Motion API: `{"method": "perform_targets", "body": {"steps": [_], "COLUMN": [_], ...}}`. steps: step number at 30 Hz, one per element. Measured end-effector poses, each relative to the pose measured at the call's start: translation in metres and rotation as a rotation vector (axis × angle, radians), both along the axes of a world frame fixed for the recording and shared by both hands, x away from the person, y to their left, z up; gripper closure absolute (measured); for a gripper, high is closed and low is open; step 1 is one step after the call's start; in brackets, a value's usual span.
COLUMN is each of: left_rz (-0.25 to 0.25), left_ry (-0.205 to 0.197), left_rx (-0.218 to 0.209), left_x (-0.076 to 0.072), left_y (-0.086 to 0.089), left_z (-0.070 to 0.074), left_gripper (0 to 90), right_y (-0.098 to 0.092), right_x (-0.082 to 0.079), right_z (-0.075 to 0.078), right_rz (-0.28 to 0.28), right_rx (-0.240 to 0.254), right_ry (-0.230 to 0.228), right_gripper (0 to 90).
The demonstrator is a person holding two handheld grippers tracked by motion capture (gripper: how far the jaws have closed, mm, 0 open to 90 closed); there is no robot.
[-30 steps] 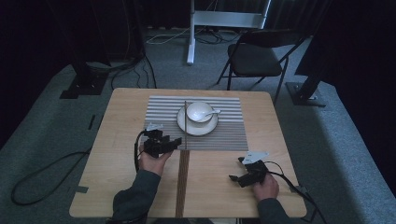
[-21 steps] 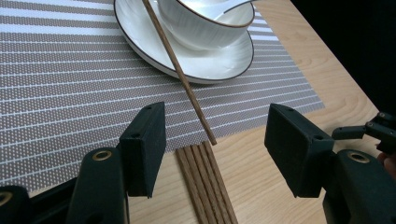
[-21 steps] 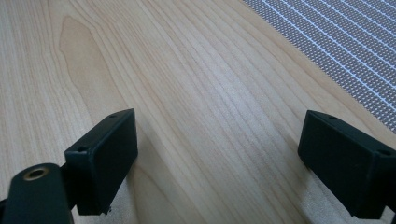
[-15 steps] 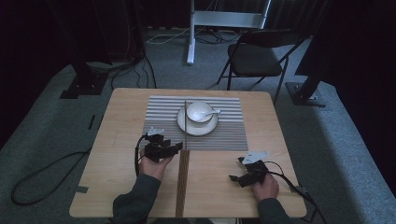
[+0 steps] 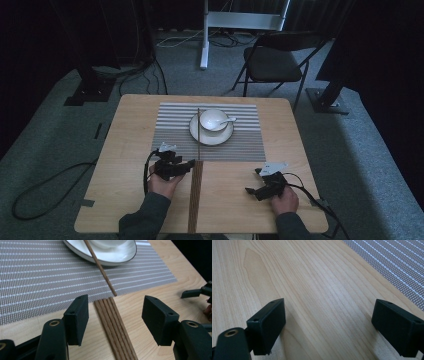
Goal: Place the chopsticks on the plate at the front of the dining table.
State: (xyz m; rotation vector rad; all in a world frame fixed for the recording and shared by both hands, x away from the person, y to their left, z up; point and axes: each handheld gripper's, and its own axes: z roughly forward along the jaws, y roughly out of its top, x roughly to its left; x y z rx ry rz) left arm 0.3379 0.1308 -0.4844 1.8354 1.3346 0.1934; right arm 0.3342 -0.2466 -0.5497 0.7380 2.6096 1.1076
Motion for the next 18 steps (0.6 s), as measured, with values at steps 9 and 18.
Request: {"method": "perform_targets", "body": {"steps": [9, 18], "left_rz": [-0.018, -0.028], "left_ry": [0.005, 0.013], "left_rx": [0.031, 0.058], "left_x": [-0.008, -0.015], "left_y": [-0.002, -0.003], "left_z": [-0.008, -0.016], "left_gripper": [39.0, 39.0], "right_y": [0.000, 0.000], "right_x": [0.000, 0.000], "right_z": [0.000, 0.000], "right_rz": [0.000, 0.000], "right_rx": [-0.001, 0.000], "right_ry": [0.000, -0.001], "right_gripper": [11.3, 11.3]}}
